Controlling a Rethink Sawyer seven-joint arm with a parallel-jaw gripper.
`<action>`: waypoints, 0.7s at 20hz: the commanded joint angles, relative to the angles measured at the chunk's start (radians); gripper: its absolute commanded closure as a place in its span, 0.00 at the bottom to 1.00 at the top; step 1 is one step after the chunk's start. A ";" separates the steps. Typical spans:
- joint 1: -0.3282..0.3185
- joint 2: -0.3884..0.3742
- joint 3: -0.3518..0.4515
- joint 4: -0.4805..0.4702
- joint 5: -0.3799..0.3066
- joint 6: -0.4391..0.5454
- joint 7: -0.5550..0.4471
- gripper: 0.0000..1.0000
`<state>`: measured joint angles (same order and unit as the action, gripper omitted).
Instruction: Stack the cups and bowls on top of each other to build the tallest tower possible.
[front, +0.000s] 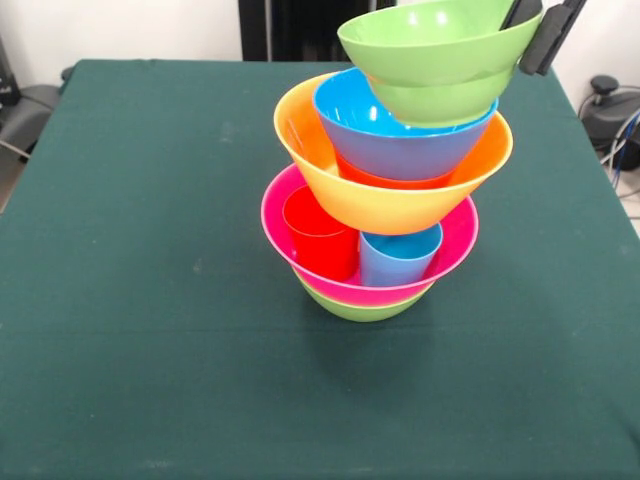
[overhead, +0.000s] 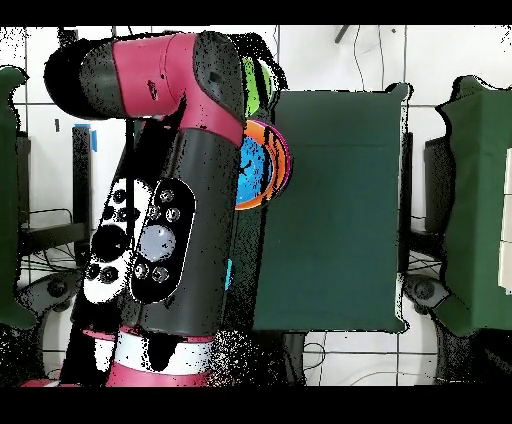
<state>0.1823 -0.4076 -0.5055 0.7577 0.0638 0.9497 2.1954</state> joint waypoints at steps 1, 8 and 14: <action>0.013 0.020 0.084 0.129 -0.097 -0.053 -0.085 1.00; 0.018 0.018 0.071 0.141 -0.113 -0.073 -0.090 1.00; 0.018 0.021 0.067 0.137 -0.117 -0.079 -0.091 1.00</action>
<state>0.1912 -0.4078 -0.5062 0.7732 0.0355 0.8939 2.1954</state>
